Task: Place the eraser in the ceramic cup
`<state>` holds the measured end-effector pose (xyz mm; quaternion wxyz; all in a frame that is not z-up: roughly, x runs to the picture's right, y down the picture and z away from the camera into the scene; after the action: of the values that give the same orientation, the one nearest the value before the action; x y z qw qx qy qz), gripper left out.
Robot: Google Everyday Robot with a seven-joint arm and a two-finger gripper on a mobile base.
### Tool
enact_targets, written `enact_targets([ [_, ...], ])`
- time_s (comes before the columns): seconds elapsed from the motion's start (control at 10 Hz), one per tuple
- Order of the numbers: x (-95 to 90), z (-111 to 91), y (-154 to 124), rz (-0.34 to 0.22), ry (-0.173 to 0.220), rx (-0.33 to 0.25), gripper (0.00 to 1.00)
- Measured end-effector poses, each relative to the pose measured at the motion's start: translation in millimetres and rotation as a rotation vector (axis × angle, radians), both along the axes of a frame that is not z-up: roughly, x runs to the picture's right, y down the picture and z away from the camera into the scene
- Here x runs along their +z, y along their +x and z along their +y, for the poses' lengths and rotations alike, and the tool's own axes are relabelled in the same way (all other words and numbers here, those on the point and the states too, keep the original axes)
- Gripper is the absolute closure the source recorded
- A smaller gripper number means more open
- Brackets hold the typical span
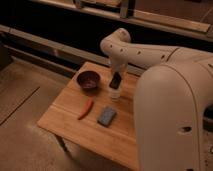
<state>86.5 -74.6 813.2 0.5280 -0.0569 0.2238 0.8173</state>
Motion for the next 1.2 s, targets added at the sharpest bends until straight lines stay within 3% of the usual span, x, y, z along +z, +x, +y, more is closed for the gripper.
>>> enact_targets([
  [0.6,0.7,0.4,-0.5,0.006,-0.001,-0.014,1.0],
  [0.7,0.9,0.7,-0.9,0.006,-0.002,-0.014,0.96],
  [1.2,1.3,0.4,-2.9,0.006,-0.005,-0.019,0.44],
])
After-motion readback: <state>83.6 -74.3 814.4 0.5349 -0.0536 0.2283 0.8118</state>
